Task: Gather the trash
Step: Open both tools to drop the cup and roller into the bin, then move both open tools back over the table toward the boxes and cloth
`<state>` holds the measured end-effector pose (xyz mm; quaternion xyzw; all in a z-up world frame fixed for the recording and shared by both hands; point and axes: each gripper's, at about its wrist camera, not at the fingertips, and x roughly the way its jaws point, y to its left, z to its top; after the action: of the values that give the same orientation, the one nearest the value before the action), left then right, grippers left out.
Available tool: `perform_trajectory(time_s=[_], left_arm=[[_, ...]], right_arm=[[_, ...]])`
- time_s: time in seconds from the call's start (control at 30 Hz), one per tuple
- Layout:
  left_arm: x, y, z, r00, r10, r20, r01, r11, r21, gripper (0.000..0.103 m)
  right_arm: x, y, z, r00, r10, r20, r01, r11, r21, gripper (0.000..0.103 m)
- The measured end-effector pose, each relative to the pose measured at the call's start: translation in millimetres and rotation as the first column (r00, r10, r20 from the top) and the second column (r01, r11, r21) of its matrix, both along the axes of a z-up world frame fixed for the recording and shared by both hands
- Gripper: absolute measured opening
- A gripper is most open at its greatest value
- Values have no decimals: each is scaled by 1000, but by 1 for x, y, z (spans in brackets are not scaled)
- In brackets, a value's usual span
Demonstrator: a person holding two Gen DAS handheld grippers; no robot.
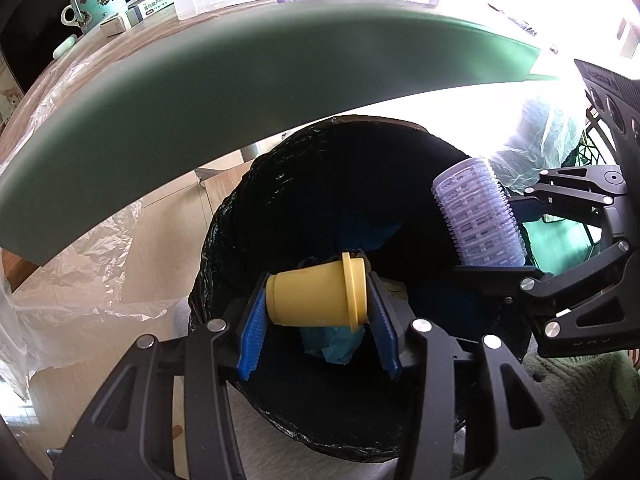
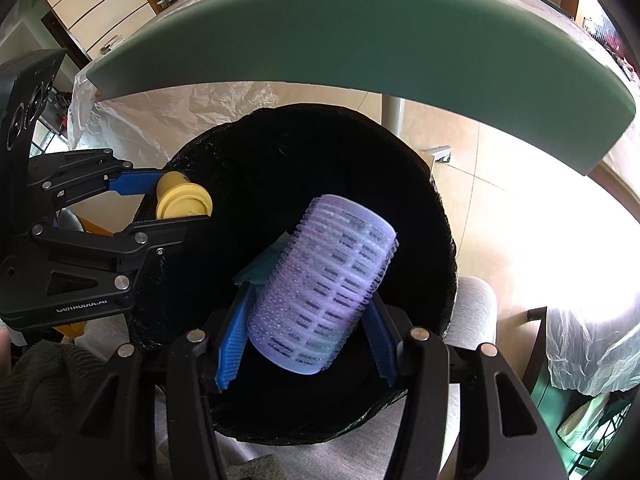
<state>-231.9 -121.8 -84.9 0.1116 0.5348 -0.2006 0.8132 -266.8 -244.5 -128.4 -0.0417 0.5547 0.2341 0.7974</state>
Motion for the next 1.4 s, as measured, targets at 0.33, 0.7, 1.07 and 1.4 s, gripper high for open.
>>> perform_trajectory(time_s=[0.33, 0.7, 1.07, 1.4], left_arm=[[-2, 3, 7, 999, -11, 30, 12, 999, -50, 80], [-16, 18, 52, 999, -9, 48, 14, 993, -114, 81], [-4, 47, 171, 837, 131, 532, -50, 985, -164, 102], [121, 63, 146, 929, 105, 354, -84, 994, -75, 102]], right_arm=[[-3, -8, 11, 999, -27, 33, 27, 1000, 14, 71], [-32, -35, 77, 981, -11, 195, 6, 1000, 27, 75], [-18, -78, 191, 730, -281, 623, 210, 960, 187, 99], [127, -71, 157, 871, -307, 384, 280, 952, 126, 99]])
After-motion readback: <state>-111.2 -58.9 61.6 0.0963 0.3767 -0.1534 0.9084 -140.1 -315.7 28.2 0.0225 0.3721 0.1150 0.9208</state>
